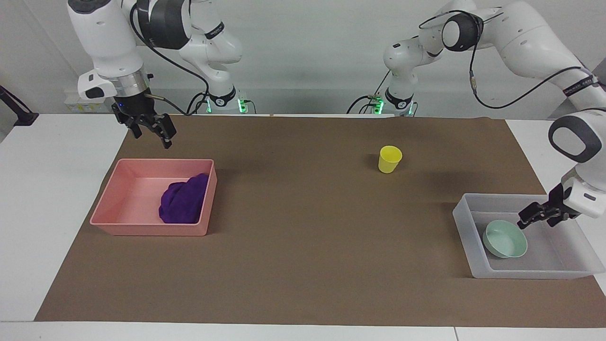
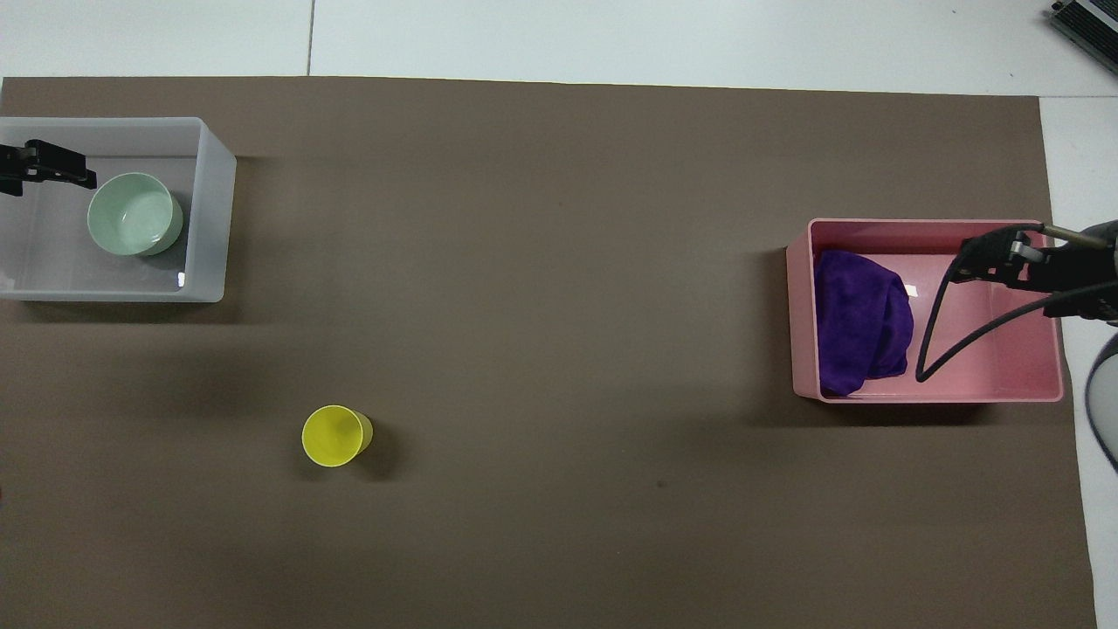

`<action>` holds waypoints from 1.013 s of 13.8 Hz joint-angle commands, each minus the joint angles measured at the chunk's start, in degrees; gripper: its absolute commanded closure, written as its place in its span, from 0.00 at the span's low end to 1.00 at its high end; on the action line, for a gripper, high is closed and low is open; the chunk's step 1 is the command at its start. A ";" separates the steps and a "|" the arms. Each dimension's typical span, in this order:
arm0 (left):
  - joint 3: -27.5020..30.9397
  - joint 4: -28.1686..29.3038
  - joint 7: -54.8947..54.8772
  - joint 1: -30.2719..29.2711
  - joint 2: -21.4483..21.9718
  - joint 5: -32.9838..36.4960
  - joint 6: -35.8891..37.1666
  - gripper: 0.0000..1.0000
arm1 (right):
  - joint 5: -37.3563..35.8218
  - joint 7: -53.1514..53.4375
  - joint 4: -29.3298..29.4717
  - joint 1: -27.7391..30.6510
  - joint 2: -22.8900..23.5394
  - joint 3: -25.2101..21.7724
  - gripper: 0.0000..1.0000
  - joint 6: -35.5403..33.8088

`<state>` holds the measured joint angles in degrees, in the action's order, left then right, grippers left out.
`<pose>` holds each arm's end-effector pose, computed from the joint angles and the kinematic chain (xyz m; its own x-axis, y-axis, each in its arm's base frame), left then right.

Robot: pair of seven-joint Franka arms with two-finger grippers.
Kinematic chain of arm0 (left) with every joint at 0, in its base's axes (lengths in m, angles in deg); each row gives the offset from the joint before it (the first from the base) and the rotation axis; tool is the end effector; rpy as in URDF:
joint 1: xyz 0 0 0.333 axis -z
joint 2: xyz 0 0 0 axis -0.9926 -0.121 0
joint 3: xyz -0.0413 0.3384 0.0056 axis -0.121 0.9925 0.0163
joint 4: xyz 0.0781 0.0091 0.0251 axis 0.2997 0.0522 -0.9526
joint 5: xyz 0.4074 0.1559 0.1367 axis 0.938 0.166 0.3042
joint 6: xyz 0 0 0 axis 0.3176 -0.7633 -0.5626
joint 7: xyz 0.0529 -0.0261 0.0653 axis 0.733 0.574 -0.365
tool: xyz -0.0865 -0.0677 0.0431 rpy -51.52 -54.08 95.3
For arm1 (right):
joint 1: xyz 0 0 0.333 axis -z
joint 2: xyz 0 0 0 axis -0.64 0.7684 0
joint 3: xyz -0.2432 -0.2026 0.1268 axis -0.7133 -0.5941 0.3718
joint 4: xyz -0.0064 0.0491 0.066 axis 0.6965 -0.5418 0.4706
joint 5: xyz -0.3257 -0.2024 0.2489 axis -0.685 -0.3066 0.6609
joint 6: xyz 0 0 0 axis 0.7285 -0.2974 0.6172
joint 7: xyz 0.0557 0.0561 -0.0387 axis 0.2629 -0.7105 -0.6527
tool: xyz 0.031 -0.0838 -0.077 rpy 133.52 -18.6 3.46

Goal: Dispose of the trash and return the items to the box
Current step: 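Reach the left gripper to the yellow cup and grasp it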

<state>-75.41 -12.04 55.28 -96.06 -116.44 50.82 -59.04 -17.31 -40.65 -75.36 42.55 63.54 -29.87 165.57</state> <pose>0.7721 0.1387 0.4744 0.9954 -0.0044 0.0953 -0.0098 -0.9983 0.0569 0.6057 -0.0242 0.6171 0.9257 -0.3702 0.0781 -0.3704 -0.9288 -0.0117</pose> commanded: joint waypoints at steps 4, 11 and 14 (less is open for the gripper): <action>0.55 12.38 2.76 10.88 15.56 0.82 18.95 0.00 | -1.98 -6.94 13.97 0.14 6.65 0.47 0.00 -10.16; 0.28 47.41 5.39 21.44 31.87 0.12 1.39 0.00 | -1.11 -7.65 9.92 0.40 4.72 0.64 0.00 -10.42; 0.20 56.28 5.39 24.16 32.04 0.03 -6.16 0.00 | -1.02 -7.92 9.92 0.14 4.81 0.64 0.00 -9.81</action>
<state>-76.01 37.14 60.24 -73.94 -86.74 50.79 -59.46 -18.19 -46.73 -64.51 42.39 69.17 -29.52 155.61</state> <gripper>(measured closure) 0.000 0.000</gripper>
